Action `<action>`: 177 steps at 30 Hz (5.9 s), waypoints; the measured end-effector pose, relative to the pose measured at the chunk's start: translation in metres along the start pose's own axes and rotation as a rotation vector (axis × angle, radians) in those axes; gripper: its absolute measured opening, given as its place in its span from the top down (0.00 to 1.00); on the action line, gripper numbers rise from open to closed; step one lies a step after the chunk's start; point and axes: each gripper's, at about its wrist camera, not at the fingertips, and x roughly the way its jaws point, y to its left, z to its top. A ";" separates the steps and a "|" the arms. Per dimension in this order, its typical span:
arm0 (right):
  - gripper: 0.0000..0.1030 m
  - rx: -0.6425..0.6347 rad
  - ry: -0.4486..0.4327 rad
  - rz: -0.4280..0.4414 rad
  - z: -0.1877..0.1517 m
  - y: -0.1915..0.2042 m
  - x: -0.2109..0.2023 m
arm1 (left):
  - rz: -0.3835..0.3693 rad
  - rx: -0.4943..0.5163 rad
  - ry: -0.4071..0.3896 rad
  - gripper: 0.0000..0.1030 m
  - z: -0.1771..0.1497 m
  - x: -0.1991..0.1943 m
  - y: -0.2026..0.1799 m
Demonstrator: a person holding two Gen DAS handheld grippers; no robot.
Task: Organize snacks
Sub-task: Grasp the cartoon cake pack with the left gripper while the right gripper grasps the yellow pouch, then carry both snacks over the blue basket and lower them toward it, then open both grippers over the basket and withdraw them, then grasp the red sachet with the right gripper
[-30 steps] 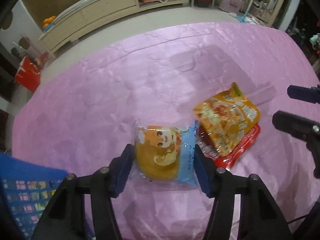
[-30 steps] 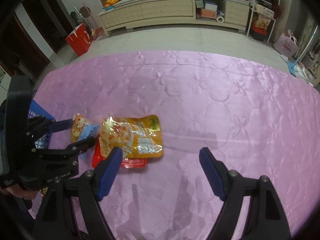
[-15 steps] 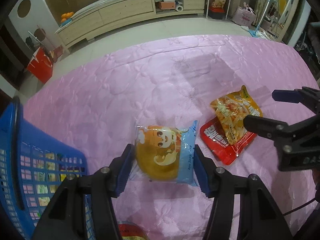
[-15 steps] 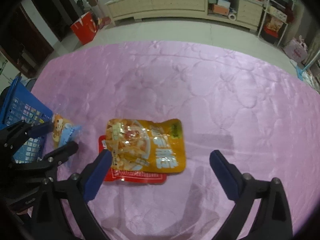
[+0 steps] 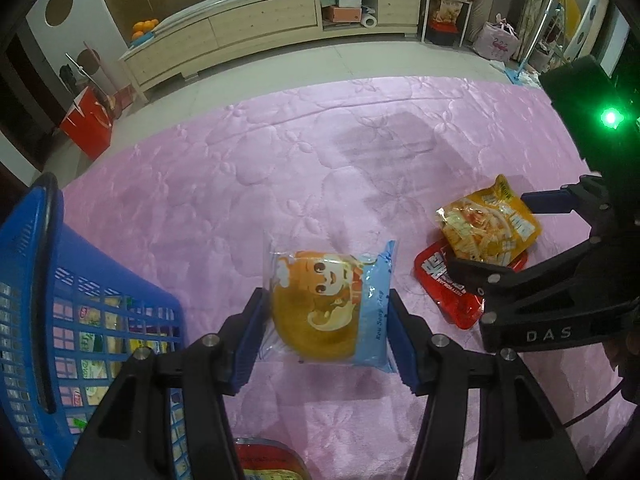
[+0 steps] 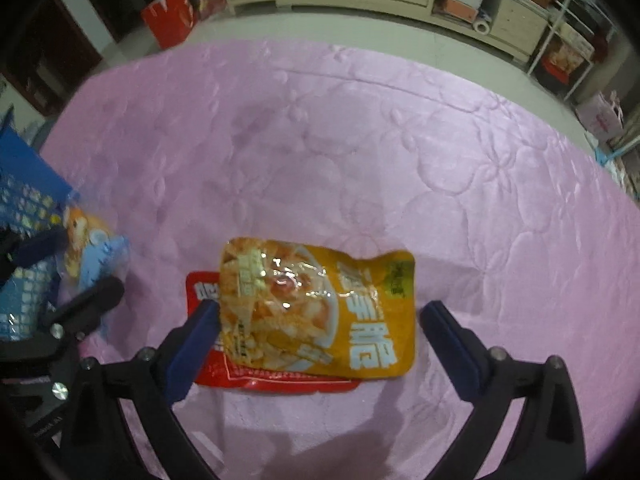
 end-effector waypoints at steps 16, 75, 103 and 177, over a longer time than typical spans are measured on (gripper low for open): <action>0.96 0.002 -0.070 0.021 -0.032 -0.015 -0.040 | -0.020 0.009 -0.018 0.47 -0.003 -0.011 -0.004; 0.96 -0.252 0.070 0.112 -0.059 0.280 -0.101 | -0.071 -0.234 -0.245 0.47 -0.152 -0.188 0.214; 0.14 -0.170 -0.060 0.058 -0.060 0.250 -0.137 | -0.072 -0.192 -0.243 0.47 -0.146 -0.187 0.207; 0.11 0.156 -0.186 0.009 -0.108 0.009 -0.152 | -0.196 0.012 -0.182 0.20 -0.086 -0.153 0.009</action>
